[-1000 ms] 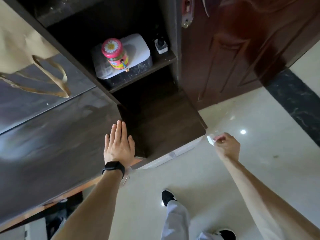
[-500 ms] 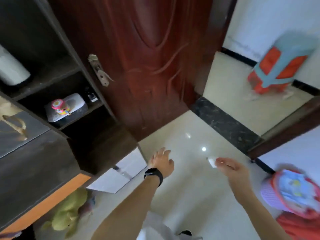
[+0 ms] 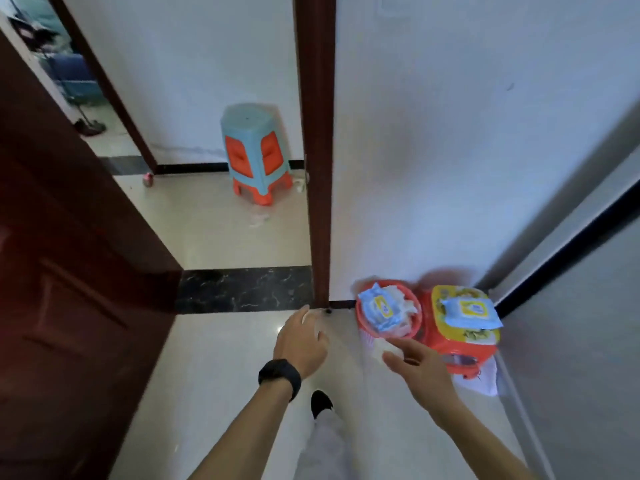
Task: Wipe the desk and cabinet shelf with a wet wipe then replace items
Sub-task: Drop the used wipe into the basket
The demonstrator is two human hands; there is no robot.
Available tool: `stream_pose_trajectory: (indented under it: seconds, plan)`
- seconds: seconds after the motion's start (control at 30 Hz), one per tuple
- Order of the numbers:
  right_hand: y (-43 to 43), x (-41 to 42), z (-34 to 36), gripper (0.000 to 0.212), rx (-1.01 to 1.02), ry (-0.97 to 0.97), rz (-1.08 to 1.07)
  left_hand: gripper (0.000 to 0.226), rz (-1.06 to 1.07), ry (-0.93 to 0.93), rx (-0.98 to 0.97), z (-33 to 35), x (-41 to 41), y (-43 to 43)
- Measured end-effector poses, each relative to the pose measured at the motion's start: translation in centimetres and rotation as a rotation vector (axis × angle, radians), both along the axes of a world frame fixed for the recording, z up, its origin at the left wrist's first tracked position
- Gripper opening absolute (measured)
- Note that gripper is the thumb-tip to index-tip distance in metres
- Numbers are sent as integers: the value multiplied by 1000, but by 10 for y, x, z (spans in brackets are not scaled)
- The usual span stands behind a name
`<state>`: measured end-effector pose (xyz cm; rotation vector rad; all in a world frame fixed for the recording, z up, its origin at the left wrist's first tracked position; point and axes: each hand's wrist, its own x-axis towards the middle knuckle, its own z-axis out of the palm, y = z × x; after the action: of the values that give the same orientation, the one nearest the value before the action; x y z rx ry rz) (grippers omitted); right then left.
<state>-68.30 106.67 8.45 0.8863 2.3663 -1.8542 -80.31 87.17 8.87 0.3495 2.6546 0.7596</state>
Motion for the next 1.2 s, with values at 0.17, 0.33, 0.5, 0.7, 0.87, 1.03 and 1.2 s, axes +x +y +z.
stream_pose_trajectory:
  seconds: [0.17, 0.33, 0.5, 0.7, 0.87, 1.03, 1.2]
  plan:
    - [56, -36, -16, 9, 135, -44, -146, 50, -228, 91, -113, -20, -75, 72]
    - [107, -80, -17, 15, 192, -81, -301, 56, -418, 254, -211, -33, -150, 138]
    - [161, -133, -2, 12, 343, 10, -394, 69, -514, 535, -287, -19, -223, 204]
    - [208, -195, -24, 13, 455, 86, -421, 79, -359, 874, -230, 31, -287, 264]
    - [254, -234, -120, 44, 361, -366, 54, 83, -255, 778, -349, 27, -339, 289]
    - [285, -238, -158, 54, 350, -575, 399, 84, -193, 726, -462, 13, -350, 295]
    - [305, -265, -111, 38, 470, -403, 545, 81, -162, 647, -440, 11, -335, 302]
